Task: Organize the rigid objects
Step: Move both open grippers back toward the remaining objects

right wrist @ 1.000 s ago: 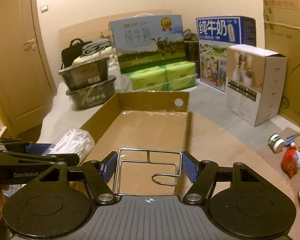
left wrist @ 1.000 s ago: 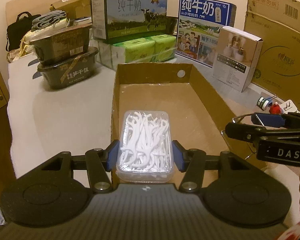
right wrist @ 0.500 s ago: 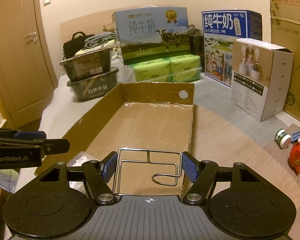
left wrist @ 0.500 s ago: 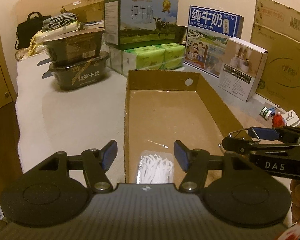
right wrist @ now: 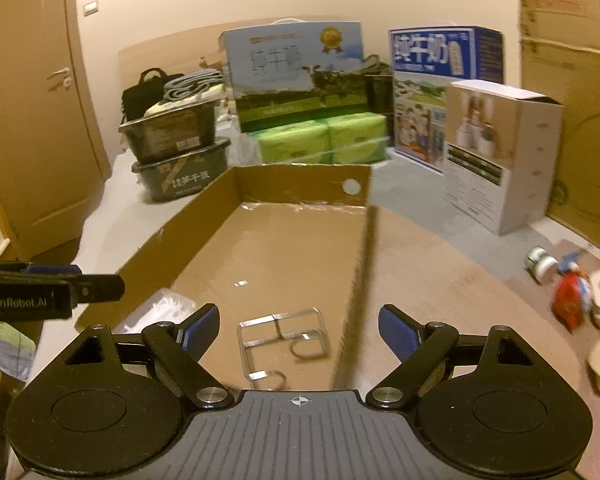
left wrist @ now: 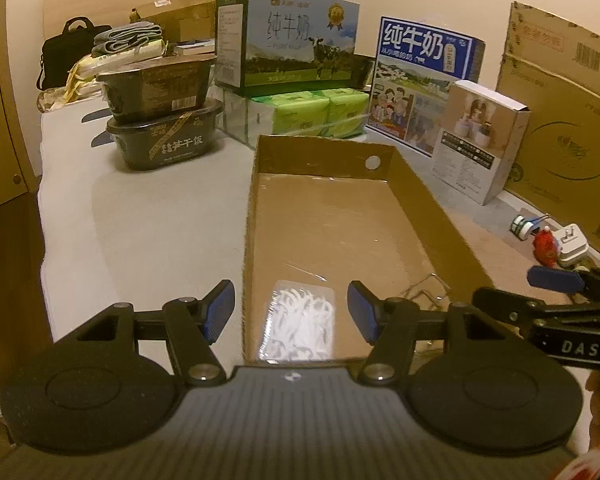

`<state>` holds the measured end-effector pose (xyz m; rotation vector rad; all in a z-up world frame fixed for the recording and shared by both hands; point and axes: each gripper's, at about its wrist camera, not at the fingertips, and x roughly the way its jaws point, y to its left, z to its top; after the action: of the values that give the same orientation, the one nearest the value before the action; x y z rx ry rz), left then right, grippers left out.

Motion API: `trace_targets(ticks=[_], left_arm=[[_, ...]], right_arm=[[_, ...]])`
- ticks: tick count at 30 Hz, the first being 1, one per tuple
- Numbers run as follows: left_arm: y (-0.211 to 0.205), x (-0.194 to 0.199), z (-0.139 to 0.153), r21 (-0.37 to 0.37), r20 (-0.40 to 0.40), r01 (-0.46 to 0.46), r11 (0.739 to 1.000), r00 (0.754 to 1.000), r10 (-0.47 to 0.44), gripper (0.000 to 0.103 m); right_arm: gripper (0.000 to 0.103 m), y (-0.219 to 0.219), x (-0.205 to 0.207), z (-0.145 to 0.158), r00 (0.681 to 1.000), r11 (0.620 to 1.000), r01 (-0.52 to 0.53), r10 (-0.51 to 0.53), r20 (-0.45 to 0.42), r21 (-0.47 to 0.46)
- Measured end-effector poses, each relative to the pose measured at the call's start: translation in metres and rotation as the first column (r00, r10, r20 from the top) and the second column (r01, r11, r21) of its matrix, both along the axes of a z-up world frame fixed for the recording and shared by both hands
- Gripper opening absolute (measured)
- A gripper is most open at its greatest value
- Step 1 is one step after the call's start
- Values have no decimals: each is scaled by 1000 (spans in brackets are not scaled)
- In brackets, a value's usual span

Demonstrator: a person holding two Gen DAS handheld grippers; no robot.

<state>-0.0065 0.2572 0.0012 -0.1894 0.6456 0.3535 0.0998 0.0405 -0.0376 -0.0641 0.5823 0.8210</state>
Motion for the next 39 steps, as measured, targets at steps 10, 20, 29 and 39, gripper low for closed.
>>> trace_targets(ticks=[10,20,29,39], left_arm=[[-45,-19,16,-6,19,55,998,998,-55,59],[-96,-27,29,-10,40,146,989,988,-146,59],[-142,-14,35,-10,48,248,969,968,-248,59],[-178,11,36,-17,50,330,944,943,-329,59]], right_arm=[[86,-59,-34,22,994,995,97,-97,47,-3],[86,-128,-56,32,972,973,230,-230,52,0],[86,-193,-57,29,929,929,370,-370,32,-8],[86,-236,-48,27,873,873,488,-488,6,3]])
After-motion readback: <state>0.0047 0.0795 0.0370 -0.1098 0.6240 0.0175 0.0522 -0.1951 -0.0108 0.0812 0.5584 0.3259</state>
